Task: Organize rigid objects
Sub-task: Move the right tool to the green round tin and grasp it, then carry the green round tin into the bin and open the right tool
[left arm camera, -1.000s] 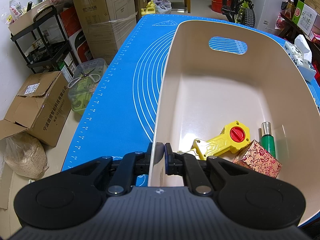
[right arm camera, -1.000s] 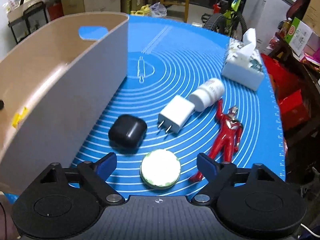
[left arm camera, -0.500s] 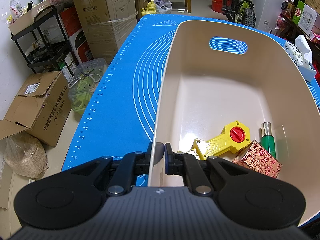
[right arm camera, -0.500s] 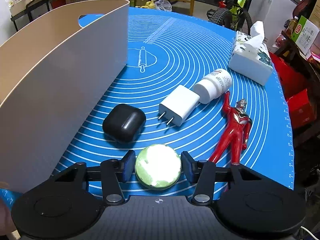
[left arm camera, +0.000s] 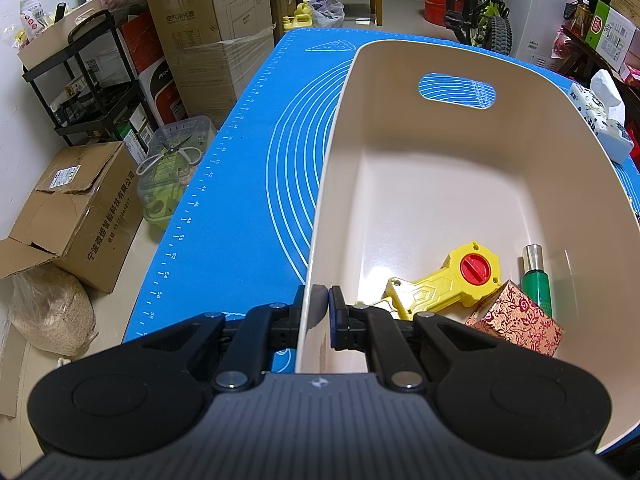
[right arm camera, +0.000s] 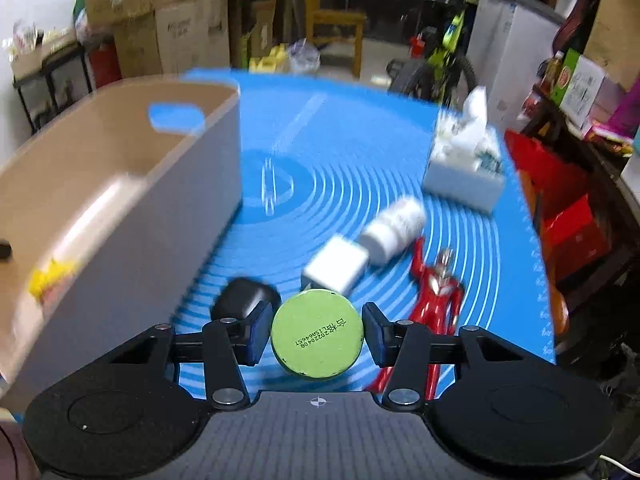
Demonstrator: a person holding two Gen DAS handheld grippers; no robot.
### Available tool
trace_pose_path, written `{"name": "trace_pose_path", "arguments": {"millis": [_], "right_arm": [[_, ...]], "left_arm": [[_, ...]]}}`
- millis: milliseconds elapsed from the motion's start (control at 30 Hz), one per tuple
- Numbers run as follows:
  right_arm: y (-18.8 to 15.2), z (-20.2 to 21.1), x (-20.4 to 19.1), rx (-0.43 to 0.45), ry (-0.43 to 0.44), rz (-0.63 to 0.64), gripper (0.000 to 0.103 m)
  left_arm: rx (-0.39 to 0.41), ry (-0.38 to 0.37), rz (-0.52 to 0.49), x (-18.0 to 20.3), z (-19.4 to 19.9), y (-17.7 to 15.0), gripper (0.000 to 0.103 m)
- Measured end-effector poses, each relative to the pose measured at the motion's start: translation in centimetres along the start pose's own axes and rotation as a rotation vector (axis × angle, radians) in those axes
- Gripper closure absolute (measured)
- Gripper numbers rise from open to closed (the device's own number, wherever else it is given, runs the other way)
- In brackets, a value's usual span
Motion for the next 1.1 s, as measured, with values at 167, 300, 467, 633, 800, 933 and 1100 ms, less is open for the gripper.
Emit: {"name": "trace_pose_path", "arguments": {"millis": [167,300,467,633,800,933,1100], "right_arm": [[2.0,2.3,-1.1,0.109,-0.009,-0.009,0.049],[3.8,4.3,-2.2,0.203,0.006,-0.026,0.049],[6.1,5.6,-4.1,0.271,0.052,-0.023,0.049],[7.9,5.0,-6.8,0.290,0.080,0.010,0.049],[9.0,4.0,-10.0,0.268,0.122,0.048,0.049],[8.6,2.7,-12.6,0.203,0.142,0.114,0.049],[7.9,1.0,-15.0,0.111,0.159,0.177,0.049]], "left_arm": [[0.000,0.000,0.000,0.0,0.0,0.0,0.091],[0.000,0.000,-0.001,0.0,0.0,0.0,0.091],[0.000,0.002,-0.002,-0.1,0.0,0.0,0.091],[0.000,0.003,-0.001,-0.1,0.0,0.0,0.091],[0.000,0.002,-0.003,-0.2,0.0,0.0,0.091],[0.000,0.003,-0.003,-0.2,0.0,0.0,0.091],[0.000,0.003,-0.002,-0.2,0.0,0.0,0.091]]}}
Point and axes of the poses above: each gripper's, at about its wrist camera, not at the fingertips, and z roughly against the way its jaws point, x to its right, y to its top, the point moved 2 cm from there along -z, roughly the way its jaws point, and after that the axes turned 4 degrees about z, right-handed, at the moved point
